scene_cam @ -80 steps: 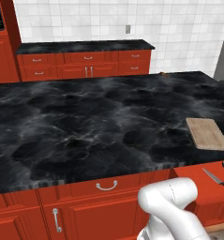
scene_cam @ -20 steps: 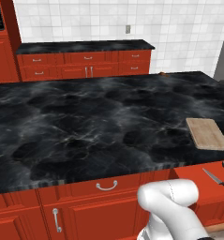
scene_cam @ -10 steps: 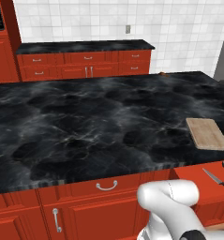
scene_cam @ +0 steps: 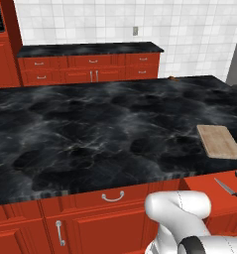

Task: Open the drawer on the right and place the cutting tools on the cutting board.

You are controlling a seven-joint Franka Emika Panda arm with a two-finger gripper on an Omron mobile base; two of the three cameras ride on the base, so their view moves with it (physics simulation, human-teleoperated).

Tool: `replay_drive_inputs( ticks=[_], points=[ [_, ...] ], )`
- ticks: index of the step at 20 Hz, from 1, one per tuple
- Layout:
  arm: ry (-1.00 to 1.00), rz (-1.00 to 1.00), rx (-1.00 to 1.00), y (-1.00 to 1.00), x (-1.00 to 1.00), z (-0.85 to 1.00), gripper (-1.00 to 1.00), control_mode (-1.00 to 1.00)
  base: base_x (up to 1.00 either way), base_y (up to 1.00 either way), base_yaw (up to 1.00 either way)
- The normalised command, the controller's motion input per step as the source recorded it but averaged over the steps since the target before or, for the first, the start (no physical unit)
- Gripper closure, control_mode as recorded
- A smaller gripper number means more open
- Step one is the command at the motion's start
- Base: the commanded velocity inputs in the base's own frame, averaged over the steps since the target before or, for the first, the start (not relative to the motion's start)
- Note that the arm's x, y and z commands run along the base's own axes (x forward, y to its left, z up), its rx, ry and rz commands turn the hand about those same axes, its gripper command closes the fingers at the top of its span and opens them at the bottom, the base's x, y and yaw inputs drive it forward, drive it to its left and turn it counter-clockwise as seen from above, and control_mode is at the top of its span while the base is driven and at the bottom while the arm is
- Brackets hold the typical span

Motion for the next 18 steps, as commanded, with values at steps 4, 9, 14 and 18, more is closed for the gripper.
replay_drive_inputs(
  ticks=[4, 9, 14, 18],
  points=[
    [0.53, 0.0, -0.1, 0.1, 0.52, 0.62, -1.0, -1.0, 0.0, 0.0, 0.0],
    [0.51, 0.0, -0.06, 0.0, 0.51, 0.52, -1.0, -1.0, 0.0, 0.0, 0.0],
    [0.5, 0.03, -0.01, 0.0, 0.54, 0.37, -1.0, -1.0, 0.0, 0.0, 0.0],
    [0.58, 0.08, -0.04, 0.0, 0.69, 0.21, -1.0, -1.0, 0.0, 0.0, 0.0]
  ],
)
